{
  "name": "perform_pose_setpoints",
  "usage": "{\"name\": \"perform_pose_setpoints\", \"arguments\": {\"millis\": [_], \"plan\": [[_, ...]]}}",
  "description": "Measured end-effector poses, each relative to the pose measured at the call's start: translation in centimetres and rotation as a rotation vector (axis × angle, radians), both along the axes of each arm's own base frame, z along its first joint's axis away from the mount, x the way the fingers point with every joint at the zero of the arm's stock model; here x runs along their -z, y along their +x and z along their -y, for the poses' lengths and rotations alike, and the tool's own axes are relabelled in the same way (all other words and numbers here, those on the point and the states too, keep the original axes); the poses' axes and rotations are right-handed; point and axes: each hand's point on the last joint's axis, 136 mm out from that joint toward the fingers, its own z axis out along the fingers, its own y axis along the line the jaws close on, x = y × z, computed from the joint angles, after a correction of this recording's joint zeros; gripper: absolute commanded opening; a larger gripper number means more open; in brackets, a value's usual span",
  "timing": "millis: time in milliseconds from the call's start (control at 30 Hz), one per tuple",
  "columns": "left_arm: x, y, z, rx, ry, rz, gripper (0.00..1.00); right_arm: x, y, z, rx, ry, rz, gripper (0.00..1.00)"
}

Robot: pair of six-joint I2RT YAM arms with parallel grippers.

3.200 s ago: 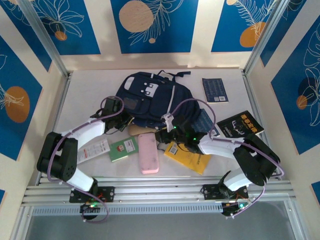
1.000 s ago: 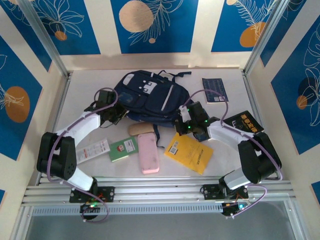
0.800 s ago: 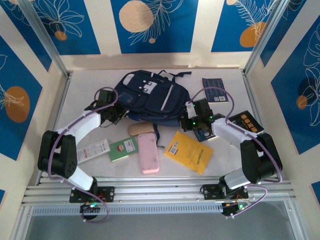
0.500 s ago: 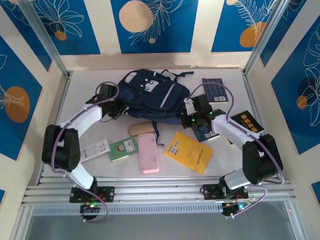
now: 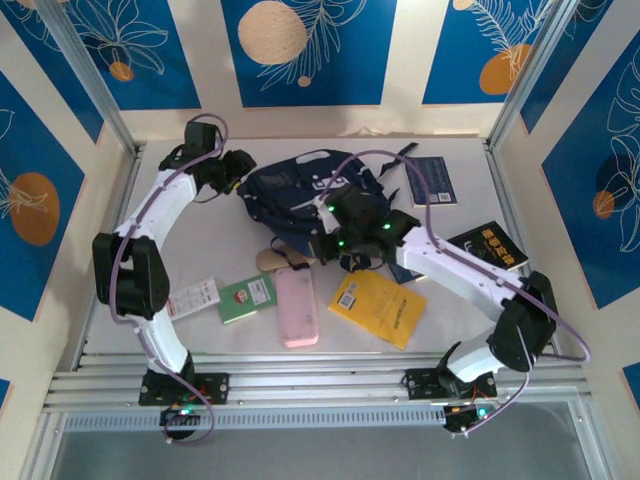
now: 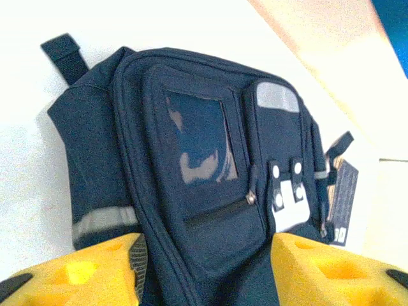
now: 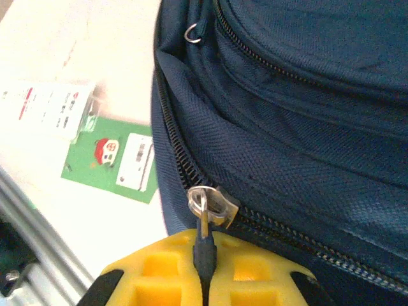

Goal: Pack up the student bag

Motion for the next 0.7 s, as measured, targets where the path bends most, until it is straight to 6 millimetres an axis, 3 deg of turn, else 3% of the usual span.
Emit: {"name": "perform_pose_setpoints", "arguments": {"millis": [233,367,433,567,700], "plan": [[2.1,-8.0,-1.1,-0.050,-0.084,-0.147,0.62,7.4,-1.2,-1.9,0.064,-0.015,-0.179,0.00],[5.2,-13.6,-0.7,-0.082,-0.173,-0.244,0.69,8.0,-1.2,-2.8,0.088,0.042,-0.197,0.00],[7.1,-15.4,-0.3,-0.095,-0.210,-0.289,0.70,7.6,-1.0,-3.3,0.089,0.073,-0.192,0.00],[9.3,-16.3,1.0,-0.092,-0.261,-0.326,0.70,6.9,-0.8,-4.5,0.083,0.130,-0.188,0.00],[8.3,-14.9,2.9,-0.047,-0.298,-0.254,0.69,7.2,-1.0,-5.1,0.076,0.153,-0.196,0.00]]}}
